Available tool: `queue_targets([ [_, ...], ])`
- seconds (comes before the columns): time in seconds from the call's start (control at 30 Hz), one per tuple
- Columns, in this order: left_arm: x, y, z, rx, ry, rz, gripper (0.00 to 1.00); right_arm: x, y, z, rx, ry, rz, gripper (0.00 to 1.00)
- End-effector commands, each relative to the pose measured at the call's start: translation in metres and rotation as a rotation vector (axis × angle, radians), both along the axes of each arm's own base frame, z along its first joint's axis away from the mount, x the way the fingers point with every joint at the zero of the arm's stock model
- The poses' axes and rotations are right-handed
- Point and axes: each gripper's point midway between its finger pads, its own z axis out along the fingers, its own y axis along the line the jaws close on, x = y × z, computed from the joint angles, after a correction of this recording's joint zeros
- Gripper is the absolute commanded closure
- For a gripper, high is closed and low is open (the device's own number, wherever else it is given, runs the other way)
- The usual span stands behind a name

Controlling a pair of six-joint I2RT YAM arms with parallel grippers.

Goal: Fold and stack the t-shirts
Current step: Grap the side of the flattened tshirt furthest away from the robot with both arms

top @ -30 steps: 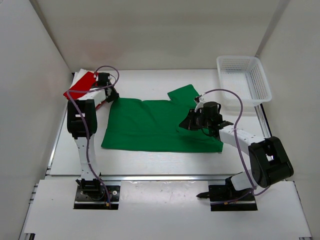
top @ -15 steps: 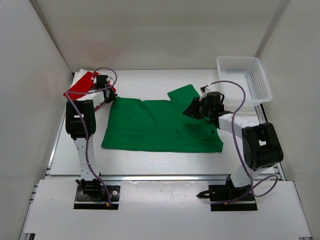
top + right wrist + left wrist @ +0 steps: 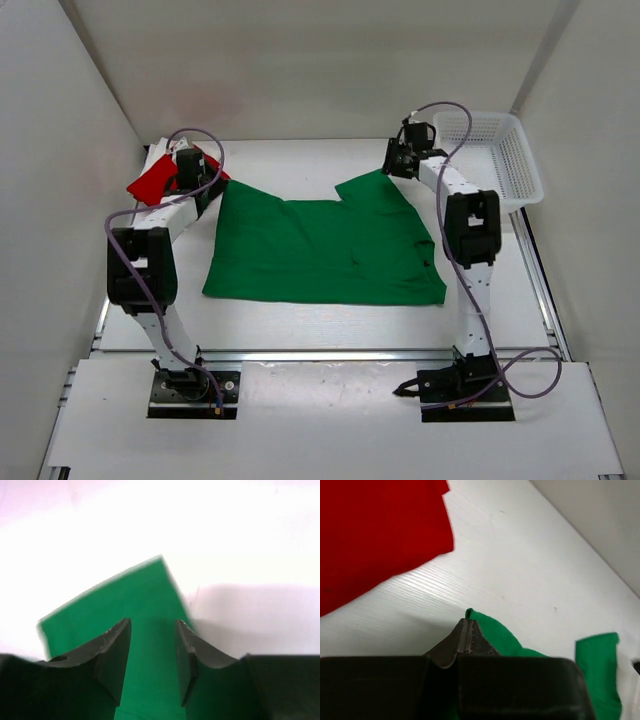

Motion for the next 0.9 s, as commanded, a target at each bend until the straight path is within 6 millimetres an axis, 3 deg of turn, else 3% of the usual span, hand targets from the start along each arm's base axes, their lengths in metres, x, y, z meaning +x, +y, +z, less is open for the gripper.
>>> queue_targets([
  [0.0,-0.005,-0.017,0.026,-0.044,-0.084,-0.048,1.0,0.023,-0.017,-0.005,-0.153,0.076,-0.006,0.62],
  [0.03,-0.009,-0.02,0.027,-0.06,-0.087,-0.056,1.0,0.034,-0.017,-0.007,-0.17,0.092,-0.002,0.62],
  [0.07,-0.012,-0.023,0.022,-0.057,-0.081,-0.06,1.0,0.029,-0.02,-0.042,-0.184,0.179,0.01,0.62],
  [0.1,-0.012,-0.024,0.026,-0.058,-0.089,-0.069,1.0,0.052,-0.02,-0.007,-0.168,0.088,0.008,0.62],
  [0.23,-0.018,-0.034,0.02,-0.079,-0.085,-0.088,1.0,0.052,-0.024,-0.041,-0.088,0.15,0.013,0.6],
  [0.5,-0.025,-0.035,0.016,-0.098,-0.081,-0.083,1.0,0.054,0.012,-0.041,0.048,0.136,0.098,0.65],
  [0.57,-0.025,-0.033,0.016,-0.09,-0.081,-0.082,1.0,0.057,0.01,-0.043,0.071,0.137,0.084,0.66],
  [0.77,-0.028,-0.027,0.013,-0.1,-0.074,-0.069,1.0,0.061,0.02,-0.03,0.137,0.106,0.11,0.87],
  [0.87,-0.029,-0.024,0.014,-0.1,-0.073,-0.066,1.0,0.066,0.02,-0.012,0.114,0.072,0.099,1.0],
])
